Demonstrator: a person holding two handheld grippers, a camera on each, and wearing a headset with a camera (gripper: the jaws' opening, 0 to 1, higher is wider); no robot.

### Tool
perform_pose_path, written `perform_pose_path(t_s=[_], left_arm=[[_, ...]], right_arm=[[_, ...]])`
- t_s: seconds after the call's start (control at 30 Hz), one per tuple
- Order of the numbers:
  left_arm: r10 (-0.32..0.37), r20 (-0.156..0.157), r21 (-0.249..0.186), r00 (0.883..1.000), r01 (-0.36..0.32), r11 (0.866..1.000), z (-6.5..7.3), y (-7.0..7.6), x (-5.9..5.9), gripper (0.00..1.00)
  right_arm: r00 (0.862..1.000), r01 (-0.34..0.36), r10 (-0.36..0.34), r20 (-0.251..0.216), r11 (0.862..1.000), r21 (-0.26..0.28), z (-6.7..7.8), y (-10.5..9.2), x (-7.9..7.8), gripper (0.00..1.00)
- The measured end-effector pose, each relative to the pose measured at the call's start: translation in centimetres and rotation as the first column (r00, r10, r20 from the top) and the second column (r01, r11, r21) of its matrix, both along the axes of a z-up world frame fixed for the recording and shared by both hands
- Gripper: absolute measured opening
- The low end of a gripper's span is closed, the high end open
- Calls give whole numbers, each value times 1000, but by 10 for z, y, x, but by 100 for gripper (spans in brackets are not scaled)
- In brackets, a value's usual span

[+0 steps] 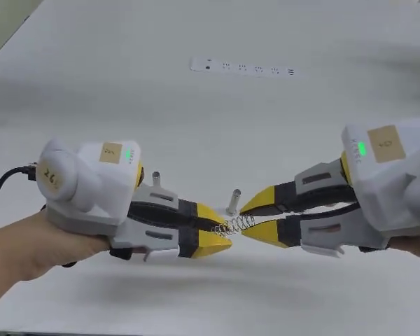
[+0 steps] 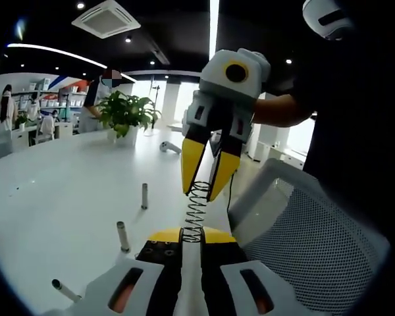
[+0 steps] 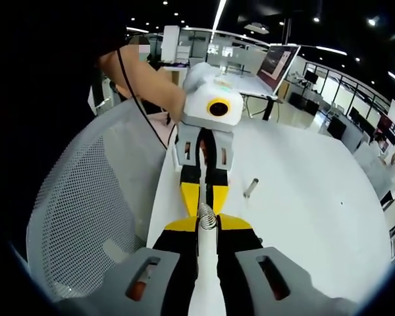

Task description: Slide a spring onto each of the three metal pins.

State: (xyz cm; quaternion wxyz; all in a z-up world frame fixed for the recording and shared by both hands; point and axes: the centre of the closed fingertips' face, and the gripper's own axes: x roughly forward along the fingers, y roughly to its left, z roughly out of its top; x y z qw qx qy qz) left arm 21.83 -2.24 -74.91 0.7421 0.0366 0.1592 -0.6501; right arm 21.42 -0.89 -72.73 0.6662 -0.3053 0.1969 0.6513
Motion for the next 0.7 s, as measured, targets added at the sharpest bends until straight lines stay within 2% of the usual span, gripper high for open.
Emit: perform_pose_path(t_s=[0.03, 0.17, 0.33, 0.43, 0.5, 0.53, 0.57, 0.63, 0.7], left_arm=[[5, 8, 4, 1000, -5, 1000, 0, 1, 1, 2], [3, 3, 4, 1000, -3, 1000, -1, 0, 1, 2], [0, 16, 10, 1000, -1, 1000, -1, -4, 0, 2], [-1, 15, 4, 1000, 1, 1000, 0, -6, 0, 2], [-3, 24, 8, 1000, 3, 1000, 0, -8, 0, 2], [-2, 24, 2, 1000, 2, 1000, 1, -8, 1, 2], [-4, 20, -1, 1000, 4, 1000, 2, -8, 0, 2], [-3, 34, 11, 999, 3, 1000, 1, -9, 1, 2], [-1, 32, 11, 999, 1, 1000, 0, -7, 1, 2]], right_arm=[[1000, -5, 5, 15, 1000, -9, -2, 0, 1, 6], [1000, -7, 7, 7, 1000, 5, -1, 5, 0, 6], [1000, -13, 13, 12, 1000, 13, 4, 11, -2, 6], [1000, -13, 13, 1, 999, 44, 9, 15, -3, 6], [1000, -14, 14, 6, 999, 44, 10, 16, -4, 6], [1000, -6, 6, 2, 998, 67, 13, 18, -4, 7], [1000, -1, 1, -11, 997, 71, 14, 19, -4, 7], [1000, -4, 4, -3, 998, 64, 14, 19, -4, 7], [1000, 6, -5, -9, 997, 74, 15, 19, -4, 7]])
